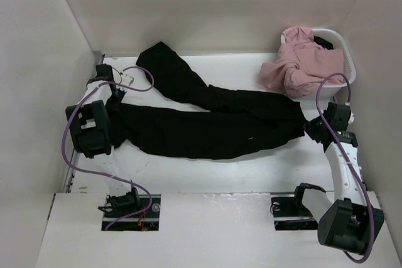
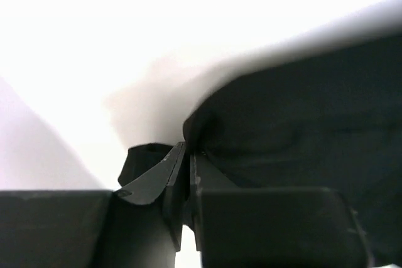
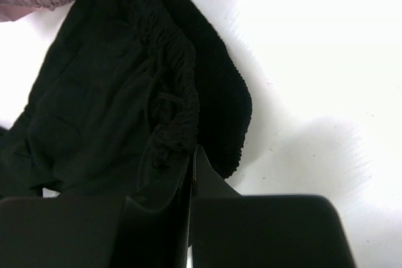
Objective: Fold and stack the trousers
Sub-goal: Flatten the trousers out
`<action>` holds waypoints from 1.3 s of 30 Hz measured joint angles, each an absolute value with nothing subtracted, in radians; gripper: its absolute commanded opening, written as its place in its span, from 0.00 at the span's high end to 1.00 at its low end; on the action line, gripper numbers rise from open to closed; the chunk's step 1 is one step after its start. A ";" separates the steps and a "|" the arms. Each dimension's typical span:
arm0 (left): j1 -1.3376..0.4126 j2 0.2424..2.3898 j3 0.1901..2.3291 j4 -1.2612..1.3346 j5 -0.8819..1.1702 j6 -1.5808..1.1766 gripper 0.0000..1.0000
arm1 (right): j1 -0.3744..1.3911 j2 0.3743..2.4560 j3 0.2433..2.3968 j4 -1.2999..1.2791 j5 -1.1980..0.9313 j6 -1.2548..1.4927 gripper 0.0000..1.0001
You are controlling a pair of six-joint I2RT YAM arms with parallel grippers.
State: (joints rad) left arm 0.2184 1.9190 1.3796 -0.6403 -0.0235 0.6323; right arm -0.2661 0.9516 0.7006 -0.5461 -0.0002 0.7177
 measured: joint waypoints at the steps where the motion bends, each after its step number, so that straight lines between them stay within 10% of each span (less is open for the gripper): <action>1: 0.220 1.919 1.404 -0.611 -0.043 0.641 0.85 | -0.266 0.959 0.701 -0.546 -0.001 0.718 1.00; 6: 0.192 1.858 1.446 -0.519 -0.100 0.709 0.36 | -0.267 0.967 0.701 -0.545 -0.001 0.718 1.00; 24: 0.459 1.736 1.150 -0.618 -0.033 0.703 0.36 | -0.267 0.935 0.687 -0.542 -0.001 0.702 0.99; 26: 0.459 1.759 1.149 -0.597 -0.023 0.695 0.42 | -0.267 0.935 0.685 -0.542 -0.001 0.702 0.81; 28: 0.456 1.784 1.149 -0.572 -0.014 0.686 0.62 | -0.269 0.935 0.679 -0.542 0.001 0.704 0.30; 30: 0.452 1.809 1.149 -0.556 -0.012 0.681 0.87 | -0.275 0.936 0.675 -0.543 0.003 0.694 0.00; 39: 0.456 1.741 1.082 -0.492 -0.003 0.680 0.98 | -0.276 0.849 0.659 -0.643 0.046 0.779 0.00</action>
